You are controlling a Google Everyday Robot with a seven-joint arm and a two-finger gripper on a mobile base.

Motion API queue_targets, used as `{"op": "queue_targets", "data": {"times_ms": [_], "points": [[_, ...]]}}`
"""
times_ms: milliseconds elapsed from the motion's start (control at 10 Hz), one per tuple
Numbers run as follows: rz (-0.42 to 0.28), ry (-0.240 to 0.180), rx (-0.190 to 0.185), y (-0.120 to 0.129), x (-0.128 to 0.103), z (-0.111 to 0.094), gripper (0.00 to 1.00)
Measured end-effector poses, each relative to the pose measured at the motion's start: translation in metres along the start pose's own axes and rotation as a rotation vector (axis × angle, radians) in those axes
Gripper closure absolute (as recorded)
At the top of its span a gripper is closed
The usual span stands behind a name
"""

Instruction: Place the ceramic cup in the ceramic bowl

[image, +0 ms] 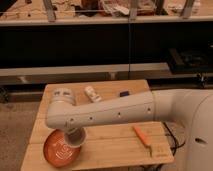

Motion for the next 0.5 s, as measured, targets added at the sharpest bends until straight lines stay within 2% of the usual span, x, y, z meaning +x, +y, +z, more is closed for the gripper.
{"op": "queue_targets", "data": {"times_ms": [500], "points": [[-0.02,-0.004,0.007,0.0036,-0.0001,0.0045,1.0]]}}
